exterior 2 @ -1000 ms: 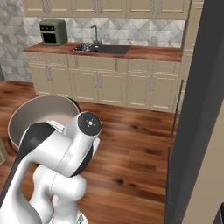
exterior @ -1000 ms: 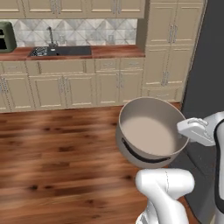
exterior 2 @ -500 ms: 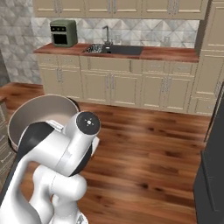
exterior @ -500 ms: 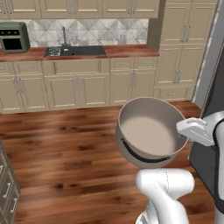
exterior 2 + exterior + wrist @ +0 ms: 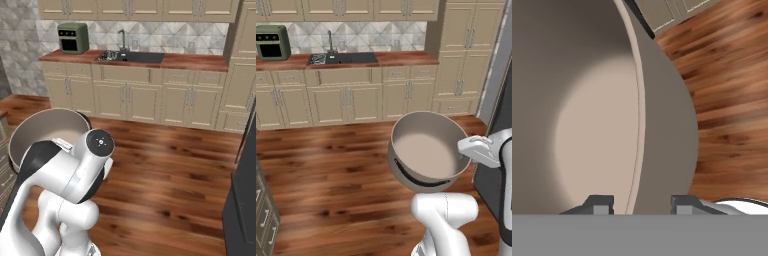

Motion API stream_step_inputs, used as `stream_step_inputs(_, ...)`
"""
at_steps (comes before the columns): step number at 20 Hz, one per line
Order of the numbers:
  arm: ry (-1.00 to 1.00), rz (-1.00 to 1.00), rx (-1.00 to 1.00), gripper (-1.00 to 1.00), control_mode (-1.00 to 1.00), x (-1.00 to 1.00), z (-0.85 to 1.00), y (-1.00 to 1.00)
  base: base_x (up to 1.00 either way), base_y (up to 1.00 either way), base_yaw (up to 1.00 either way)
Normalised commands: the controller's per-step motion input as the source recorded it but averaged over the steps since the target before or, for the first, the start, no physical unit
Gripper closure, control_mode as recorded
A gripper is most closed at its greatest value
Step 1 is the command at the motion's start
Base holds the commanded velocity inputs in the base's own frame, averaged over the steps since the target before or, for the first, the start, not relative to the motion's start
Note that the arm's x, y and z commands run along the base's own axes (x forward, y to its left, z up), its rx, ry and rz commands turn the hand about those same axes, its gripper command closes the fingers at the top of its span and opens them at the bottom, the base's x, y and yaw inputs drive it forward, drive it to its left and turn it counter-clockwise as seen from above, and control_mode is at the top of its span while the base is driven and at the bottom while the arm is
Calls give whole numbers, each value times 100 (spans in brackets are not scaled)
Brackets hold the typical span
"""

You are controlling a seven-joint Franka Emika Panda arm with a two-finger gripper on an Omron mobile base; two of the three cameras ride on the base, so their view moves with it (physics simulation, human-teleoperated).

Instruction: Move the pot and pan from the stove into the sink.

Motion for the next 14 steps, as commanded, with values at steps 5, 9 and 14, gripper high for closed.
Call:
stream_step_inputs(5,0,0,0,100,100,0,0,0,70,13,0)
stream_step_inputs(9,0,0,0,100,100,0,0,0,88,18,-2)
stream_step_inputs(14,0,0,0,100,100,0,0,0,100,20,-2)
